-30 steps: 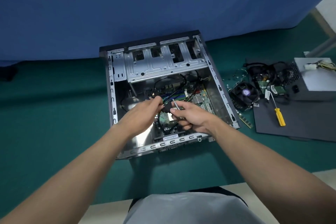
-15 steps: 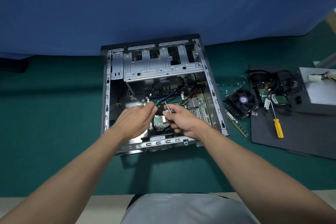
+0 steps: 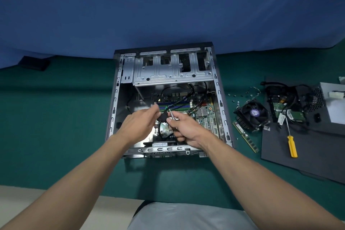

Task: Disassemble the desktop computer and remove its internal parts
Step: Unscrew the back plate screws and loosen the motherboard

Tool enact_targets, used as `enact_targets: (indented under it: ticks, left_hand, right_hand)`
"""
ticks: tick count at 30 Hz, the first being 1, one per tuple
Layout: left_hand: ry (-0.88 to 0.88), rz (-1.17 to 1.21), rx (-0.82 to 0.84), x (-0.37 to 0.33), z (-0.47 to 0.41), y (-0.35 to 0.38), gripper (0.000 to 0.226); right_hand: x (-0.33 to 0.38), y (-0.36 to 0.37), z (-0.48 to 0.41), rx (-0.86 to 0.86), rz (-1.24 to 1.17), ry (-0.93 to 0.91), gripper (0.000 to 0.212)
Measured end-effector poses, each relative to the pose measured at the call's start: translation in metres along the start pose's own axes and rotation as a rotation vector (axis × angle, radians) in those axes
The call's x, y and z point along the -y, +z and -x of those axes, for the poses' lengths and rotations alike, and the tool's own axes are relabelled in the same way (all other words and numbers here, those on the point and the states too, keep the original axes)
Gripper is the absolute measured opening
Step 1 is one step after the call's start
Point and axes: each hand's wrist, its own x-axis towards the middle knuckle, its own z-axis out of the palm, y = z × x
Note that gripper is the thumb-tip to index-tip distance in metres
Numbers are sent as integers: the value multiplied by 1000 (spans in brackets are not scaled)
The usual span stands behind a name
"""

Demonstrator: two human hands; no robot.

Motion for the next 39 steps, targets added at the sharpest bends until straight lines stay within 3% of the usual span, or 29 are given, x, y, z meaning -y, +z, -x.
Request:
enact_targets:
  ticks: [5,11,15,20,27,30,32,35,39]
  left_hand:
    - [-26,-45,-64,-5,-1,0,42]
    - [-224,191,-224,-20,-16,-7,34]
    - [-88,215,-235,-50,-30,-9,25]
    - [90,117,-294,-91,-45,-4,21]
    - [596,51,-291,-150,-67,4,26]
    - [688,45,-257,-171,-73,13,40]
    - [581,-5,-225,-180,-77,22,51]
    - [340,-154,-29,-180,-78,40,64]
    - [303,-145,63,-168,-75,55,62]
  right_hand:
    - [0,1,2,-17,13,-9,20]
    - [0,0,2,-270,77,49,14]
    - [7,-12,15,-342,79,5,12]
    - [14,-44,51,-225,-480,-163,22]
    - [-5,-104,98,-227,-586,-190,2]
    - [-19,-129,110,-305,-516,-234,4]
    - [-31,-144,112,-510,-381,-238,8]
    - [-58,-159,103,-831,95,-83,12]
    - [-95,-161,76,-803,484,140,15]
